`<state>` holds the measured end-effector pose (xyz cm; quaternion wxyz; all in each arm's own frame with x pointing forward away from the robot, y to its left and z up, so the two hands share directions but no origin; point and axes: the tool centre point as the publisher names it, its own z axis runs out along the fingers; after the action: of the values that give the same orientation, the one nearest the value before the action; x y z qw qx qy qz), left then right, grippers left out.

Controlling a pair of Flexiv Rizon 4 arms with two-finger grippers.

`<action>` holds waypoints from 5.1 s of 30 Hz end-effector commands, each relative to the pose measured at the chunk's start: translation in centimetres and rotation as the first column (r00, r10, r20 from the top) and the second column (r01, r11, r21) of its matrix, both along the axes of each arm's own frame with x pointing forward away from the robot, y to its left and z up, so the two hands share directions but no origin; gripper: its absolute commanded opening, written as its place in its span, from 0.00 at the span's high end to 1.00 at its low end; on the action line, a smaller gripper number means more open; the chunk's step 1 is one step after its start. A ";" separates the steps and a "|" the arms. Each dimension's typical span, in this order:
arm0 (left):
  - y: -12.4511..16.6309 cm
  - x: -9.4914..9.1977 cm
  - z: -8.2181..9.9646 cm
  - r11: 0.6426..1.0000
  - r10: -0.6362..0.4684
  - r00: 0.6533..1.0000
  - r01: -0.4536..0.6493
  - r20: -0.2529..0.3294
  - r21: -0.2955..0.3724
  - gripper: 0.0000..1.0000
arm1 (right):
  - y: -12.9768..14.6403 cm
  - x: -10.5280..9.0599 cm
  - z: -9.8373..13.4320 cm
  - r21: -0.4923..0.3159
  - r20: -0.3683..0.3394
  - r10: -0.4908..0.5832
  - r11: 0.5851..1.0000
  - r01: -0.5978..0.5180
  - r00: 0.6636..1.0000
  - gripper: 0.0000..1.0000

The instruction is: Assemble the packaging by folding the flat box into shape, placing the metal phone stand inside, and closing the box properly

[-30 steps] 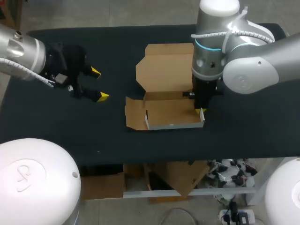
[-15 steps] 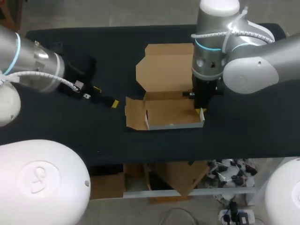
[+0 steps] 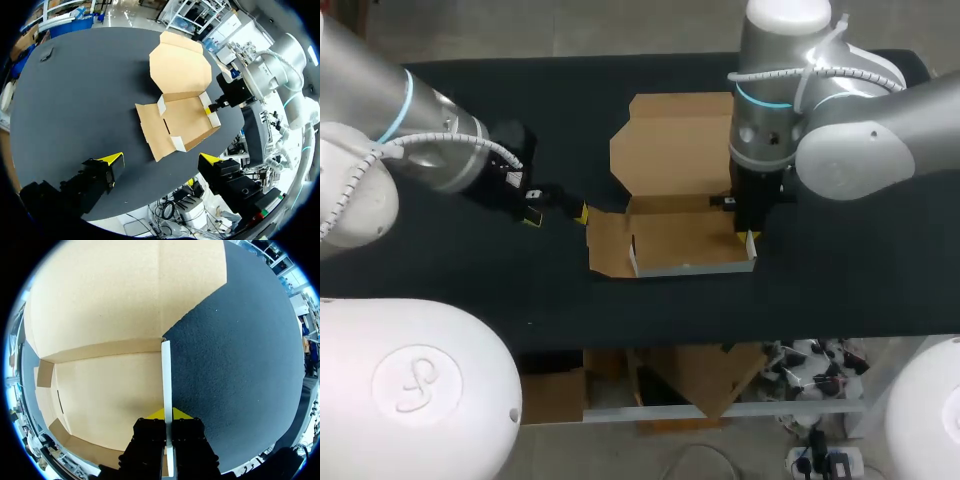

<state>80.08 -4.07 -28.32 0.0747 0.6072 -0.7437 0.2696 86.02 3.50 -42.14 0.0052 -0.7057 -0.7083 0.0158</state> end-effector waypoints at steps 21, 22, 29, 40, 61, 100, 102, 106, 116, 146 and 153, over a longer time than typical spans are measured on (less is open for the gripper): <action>-0.8 2.7 -4.8 0.988 0.064 0.974 -0.092 -0.216 -0.123 0.00 | 0.0 0.0 -0.1 -0.001 0.001 -0.001 1.000 0.001 1.000 1.00; -0.8 2.9 -5.0 0.987 0.066 0.974 -0.096 -0.218 -0.130 0.00 | 0.0 0.0 -0.1 -0.001 0.001 -0.001 1.000 0.001 1.000 1.00; -1.3 3.6 -6.5 0.982 0.049 0.974 -0.088 -0.222 -0.166 0.04 | 0.0 0.0 -0.1 -0.001 0.001 -0.001 1.000 0.001 1.000 1.00; -2.3 4.3 -8.8 0.977 0.008 0.971 -0.058 -0.239 -0.205 0.31 | 0.0 0.0 -0.1 -0.001 0.001 -0.001 1.000 0.001 1.000 1.00; -4.6 4.5 -11.0 0.970 -0.003 0.961 -0.064 -0.275 -0.234 0.73 | 0.0 0.0 -0.1 -0.001 0.001 -0.001 1.000 0.001 1.000 1.00; -9.1 3.7 -6.9 0.967 0.249 0.945 -0.230 -0.212 0.109 0.56 | 0.0 0.0 -0.1 -0.001 0.001 -0.001 1.000 0.001 1.000 1.00; -8.7 3.7 -6.6 0.973 0.230 0.946 -0.216 -0.228 0.085 0.55 | 0.0 0.0 -0.1 -0.001 0.001 -0.001 1.000 0.001 1.000 1.00; -7.3 3.5 -6.1 0.980 0.196 0.948 -0.195 -0.251 0.031 0.58 | 0.0 0.0 -0.1 -0.001 0.001 -0.001 1.000 0.001 1.000 1.00; -3.8 3.2 -5.4 0.983 0.167 0.948 -0.183 -0.270 -0.035 0.57 | 0.0 0.0 -0.1 -0.001 0.001 -0.001 1.000 0.001 1.000 1.00; 0.7 3.4 -9.1 0.969 0.122 0.963 -0.168 -0.240 -0.183 1.00 | 0.0 0.0 -0.1 -0.001 0.001 -0.001 1.000 0.001 1.000 1.00; 0.1 3.5 -10.6 0.961 0.094 0.967 -0.150 -0.237 -0.231 1.00 | 0.0 0.0 -0.1 -0.001 0.001 -0.001 1.000 0.001 1.000 1.00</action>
<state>83.30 -3.69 -37.82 0.2096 0.6682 -0.6539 0.2863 86.04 3.45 -42.14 0.0052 -0.7058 -0.7083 0.0156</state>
